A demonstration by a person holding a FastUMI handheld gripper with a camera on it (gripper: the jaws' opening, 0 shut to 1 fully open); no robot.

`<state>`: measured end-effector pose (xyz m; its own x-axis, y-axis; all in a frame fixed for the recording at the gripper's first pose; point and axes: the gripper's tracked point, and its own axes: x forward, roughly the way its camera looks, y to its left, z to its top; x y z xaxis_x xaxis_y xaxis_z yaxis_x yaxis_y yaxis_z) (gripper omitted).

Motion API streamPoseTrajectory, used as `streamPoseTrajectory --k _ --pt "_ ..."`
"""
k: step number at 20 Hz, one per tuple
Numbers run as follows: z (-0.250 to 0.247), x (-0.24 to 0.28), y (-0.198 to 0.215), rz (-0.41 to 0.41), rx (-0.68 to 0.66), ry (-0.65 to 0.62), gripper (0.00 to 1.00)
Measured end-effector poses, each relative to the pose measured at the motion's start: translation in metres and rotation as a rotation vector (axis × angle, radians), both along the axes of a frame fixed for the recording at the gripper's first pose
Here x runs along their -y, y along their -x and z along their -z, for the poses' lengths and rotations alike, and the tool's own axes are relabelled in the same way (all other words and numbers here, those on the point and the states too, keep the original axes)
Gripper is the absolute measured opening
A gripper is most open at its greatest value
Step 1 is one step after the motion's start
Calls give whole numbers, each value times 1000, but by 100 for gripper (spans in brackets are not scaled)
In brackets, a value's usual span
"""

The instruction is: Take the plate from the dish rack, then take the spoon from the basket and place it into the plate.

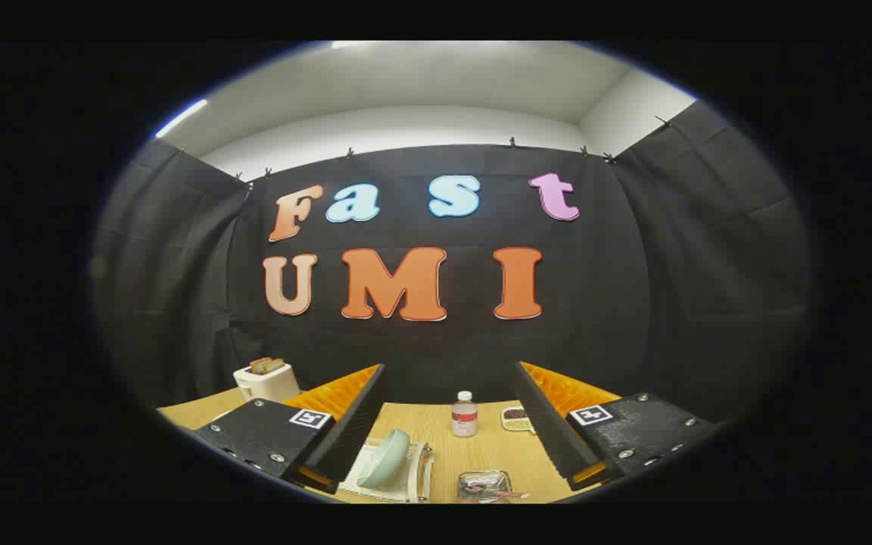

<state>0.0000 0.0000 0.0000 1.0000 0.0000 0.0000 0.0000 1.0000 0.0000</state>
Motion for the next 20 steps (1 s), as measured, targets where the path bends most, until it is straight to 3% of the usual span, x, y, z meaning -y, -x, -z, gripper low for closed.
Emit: streamPoseTrajectory --k 20 --pt "-12 -20 -10 -56 -49 -7 98"
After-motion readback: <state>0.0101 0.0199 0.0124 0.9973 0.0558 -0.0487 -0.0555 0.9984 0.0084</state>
